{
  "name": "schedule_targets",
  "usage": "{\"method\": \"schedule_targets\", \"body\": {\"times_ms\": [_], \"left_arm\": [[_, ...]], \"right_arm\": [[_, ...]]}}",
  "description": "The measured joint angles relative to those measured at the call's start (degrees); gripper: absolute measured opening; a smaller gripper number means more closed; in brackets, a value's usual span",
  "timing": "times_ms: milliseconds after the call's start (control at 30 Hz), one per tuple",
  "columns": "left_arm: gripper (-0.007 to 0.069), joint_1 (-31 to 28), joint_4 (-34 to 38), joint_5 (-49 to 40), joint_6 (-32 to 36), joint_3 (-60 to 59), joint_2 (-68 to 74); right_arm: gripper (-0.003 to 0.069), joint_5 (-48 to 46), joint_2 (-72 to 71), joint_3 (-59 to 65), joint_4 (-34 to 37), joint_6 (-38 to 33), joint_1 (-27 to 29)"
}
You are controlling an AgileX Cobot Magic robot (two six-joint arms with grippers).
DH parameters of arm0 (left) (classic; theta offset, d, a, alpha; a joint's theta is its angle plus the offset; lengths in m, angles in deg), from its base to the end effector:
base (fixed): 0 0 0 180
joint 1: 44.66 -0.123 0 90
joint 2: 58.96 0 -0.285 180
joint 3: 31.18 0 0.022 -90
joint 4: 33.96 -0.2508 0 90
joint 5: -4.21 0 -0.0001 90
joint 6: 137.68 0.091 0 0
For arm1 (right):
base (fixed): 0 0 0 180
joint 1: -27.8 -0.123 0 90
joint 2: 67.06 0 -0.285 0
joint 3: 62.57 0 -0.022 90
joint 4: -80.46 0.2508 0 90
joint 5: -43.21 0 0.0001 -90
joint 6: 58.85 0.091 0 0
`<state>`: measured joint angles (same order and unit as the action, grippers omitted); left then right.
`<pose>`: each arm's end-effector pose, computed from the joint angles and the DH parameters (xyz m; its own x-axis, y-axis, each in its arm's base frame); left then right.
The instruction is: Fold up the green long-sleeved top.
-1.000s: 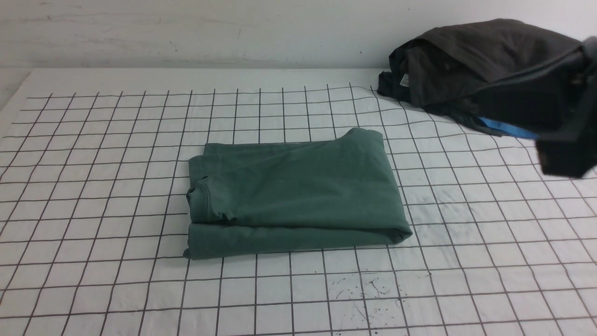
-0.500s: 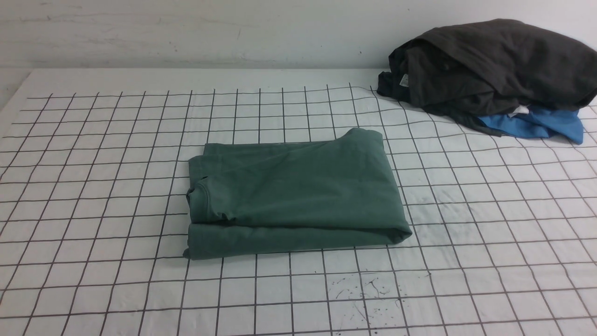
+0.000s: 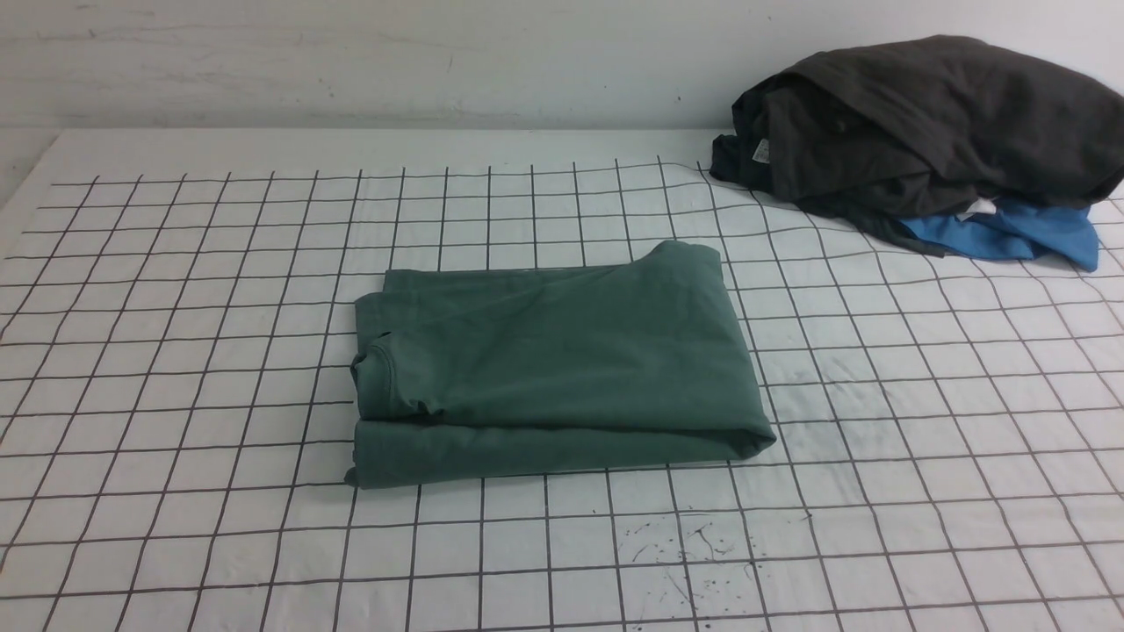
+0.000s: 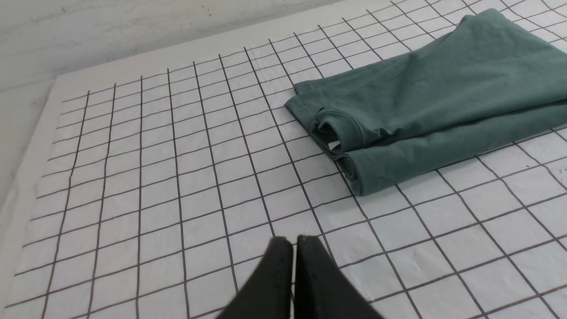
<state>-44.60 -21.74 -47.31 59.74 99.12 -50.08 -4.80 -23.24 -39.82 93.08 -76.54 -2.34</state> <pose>0.0055 -0.0151 0.2865 -0.3017 0.1672 -0.9386 0.2114 0.9717 0.1052 0.0772 0.0619 0.4038 -0.2462 -0.3248 -0.9132 -0.6717 0.7364 -0.0808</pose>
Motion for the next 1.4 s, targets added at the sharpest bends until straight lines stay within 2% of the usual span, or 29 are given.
{"method": "schedule_targets", "body": {"times_ms": [167, 367, 500, 633, 800, 933, 1400], "left_arm": [[-0.0005, 0.0, 0.0, 0.0, 0.0, 0.0, 0.0], [-0.0005, 0.0, 0.05, 0.0, 0.0, -0.04, 0.0], [-0.0005, 0.0, 0.05, 0.0, 0.0, -0.04, 0.0], [-0.0005, 0.0, 0.05, 0.0, 0.0, -0.04, 0.0], [-0.0005, 0.0, 0.05, 0.0, 0.0, -0.04, 0.0], [-0.0005, 0.0, 0.05, -0.18, 0.0, -0.04, -0.04], [-0.0005, 0.0, 0.05, -0.58, 0.0, -0.04, -0.07]], "right_arm": [[-0.0014, 1.1, 0.0, 0.22, 1.92, -0.02, 0.0], [-0.0014, 13.42, -3.82, 8.84, 1.02, 0.46, 0.92], [-0.0014, 26.09, -14.07, 23.54, -1.06, 5.26, 8.68], [-0.0014, 31.01, -22.9, 35.74, -4.25, 11.42, 17.42], [-0.0014, 31.84, -34.35, 48.67, -11.84, 23.08, 28.32], [-0.0014, 31.33, -36.6, 54.99, -15.59, 28.7, 32.27], [-0.0014, 28.0, -36.6, 55.96, -16.27, 29.32, 32.68]]}}
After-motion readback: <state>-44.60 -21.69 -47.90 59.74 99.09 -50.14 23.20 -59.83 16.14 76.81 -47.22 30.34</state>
